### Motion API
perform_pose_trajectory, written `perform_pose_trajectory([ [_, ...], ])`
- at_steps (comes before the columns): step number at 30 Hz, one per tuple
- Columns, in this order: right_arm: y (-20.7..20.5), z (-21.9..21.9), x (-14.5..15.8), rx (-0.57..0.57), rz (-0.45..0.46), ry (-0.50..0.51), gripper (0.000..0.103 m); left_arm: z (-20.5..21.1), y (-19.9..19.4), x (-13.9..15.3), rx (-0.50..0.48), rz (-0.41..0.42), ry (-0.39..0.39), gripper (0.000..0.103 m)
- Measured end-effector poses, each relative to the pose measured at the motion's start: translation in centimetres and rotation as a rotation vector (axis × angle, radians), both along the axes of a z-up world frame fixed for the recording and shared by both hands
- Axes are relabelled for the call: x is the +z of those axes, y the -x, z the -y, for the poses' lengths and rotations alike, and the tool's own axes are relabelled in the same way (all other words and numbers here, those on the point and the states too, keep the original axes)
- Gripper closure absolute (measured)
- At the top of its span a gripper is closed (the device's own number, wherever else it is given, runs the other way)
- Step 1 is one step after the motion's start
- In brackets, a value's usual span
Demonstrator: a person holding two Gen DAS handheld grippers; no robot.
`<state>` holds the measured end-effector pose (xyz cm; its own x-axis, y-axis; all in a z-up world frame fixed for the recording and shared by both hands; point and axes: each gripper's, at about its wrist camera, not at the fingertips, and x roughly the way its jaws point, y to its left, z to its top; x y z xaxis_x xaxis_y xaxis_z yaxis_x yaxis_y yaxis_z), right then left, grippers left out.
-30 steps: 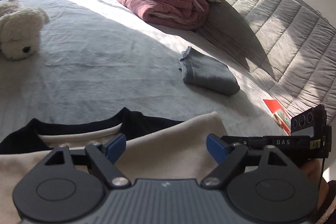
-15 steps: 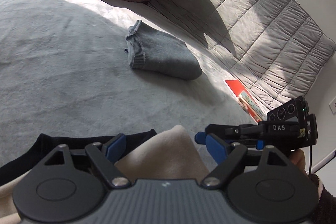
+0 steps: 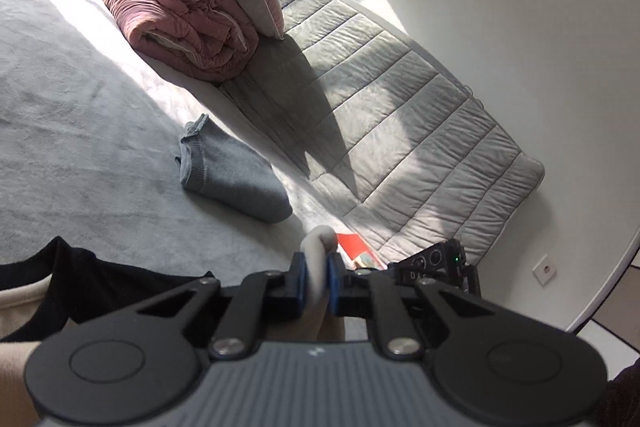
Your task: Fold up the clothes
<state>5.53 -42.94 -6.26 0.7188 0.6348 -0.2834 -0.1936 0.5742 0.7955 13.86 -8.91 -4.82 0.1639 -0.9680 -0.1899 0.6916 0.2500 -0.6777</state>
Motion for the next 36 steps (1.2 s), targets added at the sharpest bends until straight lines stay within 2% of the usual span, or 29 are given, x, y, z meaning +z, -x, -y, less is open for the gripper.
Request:
perform_pose_trajectory([
  [3,0.3,-0.9,0.7,0.049,0.070,0.048,0.048,-1.3,0.2,0.3,0.006,-0.019,0.066,0.092],
  [5,-0.2,-1.2,0.6,0.068,0.071,0.031,0.048,-1.9,0.4,0.6,0.001,-0.026,0.095,0.092],
  [10,-1.2,-2.0,0.5,0.115,0.076,-0.014,0.048,-1.6,1.5,1.1,-0.063,-0.008,0.094,0.092],
  [16,-2.5,-2.9,0.3,0.171,0.082,-0.067,0.048,-0.9,3.1,1.1,-0.135,0.024,0.046,0.092],
  [18,-2.9,-3.2,0.2,0.191,0.080,-0.083,0.048,-0.8,3.1,1.2,-0.131,0.029,0.042,0.092],
  [26,-3.1,-3.2,-2.0,0.315,-0.126,-0.061,0.048,-1.0,1.9,1.1,-0.075,0.032,0.046,0.092],
  [29,-2.7,-2.6,-3.1,0.342,-0.217,-0.094,0.048,-0.7,0.9,0.4,-0.047,0.020,0.044,0.092],
  [36,-1.9,-0.3,-4.1,0.288,-0.283,-0.169,0.048,1.5,-1.8,-2.3,0.025,-0.025,0.005,0.092],
])
